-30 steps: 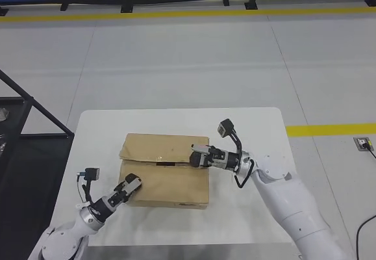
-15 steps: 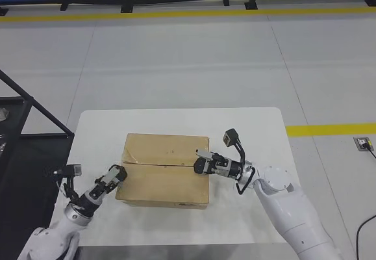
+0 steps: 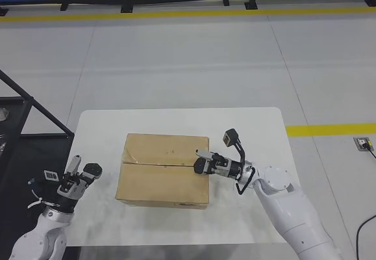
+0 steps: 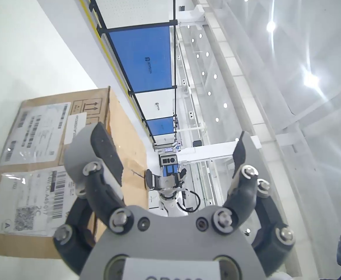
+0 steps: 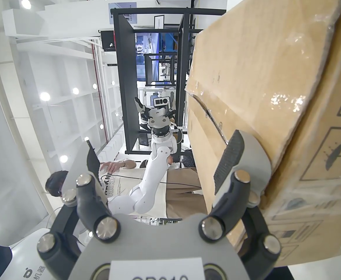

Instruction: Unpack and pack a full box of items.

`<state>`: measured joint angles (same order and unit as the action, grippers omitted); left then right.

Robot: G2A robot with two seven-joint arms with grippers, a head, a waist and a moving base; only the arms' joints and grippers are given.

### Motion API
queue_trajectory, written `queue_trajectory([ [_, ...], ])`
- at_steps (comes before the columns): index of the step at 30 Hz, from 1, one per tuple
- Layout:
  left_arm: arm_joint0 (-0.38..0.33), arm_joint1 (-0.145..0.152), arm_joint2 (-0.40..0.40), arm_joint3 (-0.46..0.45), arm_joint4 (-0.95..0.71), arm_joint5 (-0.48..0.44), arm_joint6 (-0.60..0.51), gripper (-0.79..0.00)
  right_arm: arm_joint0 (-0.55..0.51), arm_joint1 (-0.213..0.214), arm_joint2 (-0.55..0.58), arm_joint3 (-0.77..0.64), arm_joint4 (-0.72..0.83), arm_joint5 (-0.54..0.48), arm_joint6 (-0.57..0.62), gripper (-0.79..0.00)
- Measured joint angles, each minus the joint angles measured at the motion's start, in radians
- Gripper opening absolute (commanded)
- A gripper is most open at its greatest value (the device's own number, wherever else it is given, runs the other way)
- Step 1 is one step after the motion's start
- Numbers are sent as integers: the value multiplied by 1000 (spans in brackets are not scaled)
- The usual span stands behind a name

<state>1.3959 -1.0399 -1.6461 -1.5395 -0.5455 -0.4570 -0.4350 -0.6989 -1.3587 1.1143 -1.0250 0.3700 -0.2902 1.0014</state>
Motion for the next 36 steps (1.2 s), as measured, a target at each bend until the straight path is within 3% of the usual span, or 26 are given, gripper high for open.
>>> queue_trajectory([
  [3, -1, -1, -1, 3, 1, 3, 3, 0, 0, 0, 0, 0, 0, 0, 0, 0],
  [5, -14, -6, 7, 21, 39, 48, 64, 0, 0, 0, 0, 0, 0, 0, 0, 0],
  [9, -27, -14, 64, 73, 196, 128, 227, 0, 0, 0, 0, 0, 0, 0, 0, 0],
  [13, -44, -21, 128, 159, 434, 126, 323, 0, 0, 0, 0, 0, 0, 0, 0, 0],
  [15, -56, -27, 153, 187, 471, 118, 329, 0, 0, 0, 0, 0, 0, 0, 0, 0],
  [19, -65, -38, 166, 207, 331, 102, 273, 0, 0, 0, 0, 0, 0, 0, 0, 0],
  [27, -48, -34, 141, 207, 178, 183, 62, 0, 0, 0, 0, 0, 0, 0, 0, 0],
  [31, -88, -39, 153, 249, 97, 251, -19, 0, 0, 0, 0, 0, 0, 0, 0, 0],
  [36, -158, -54, 190, 323, 37, 266, -24, 0, 0, 0, 0, 0, 0, 0, 0, 0],
])
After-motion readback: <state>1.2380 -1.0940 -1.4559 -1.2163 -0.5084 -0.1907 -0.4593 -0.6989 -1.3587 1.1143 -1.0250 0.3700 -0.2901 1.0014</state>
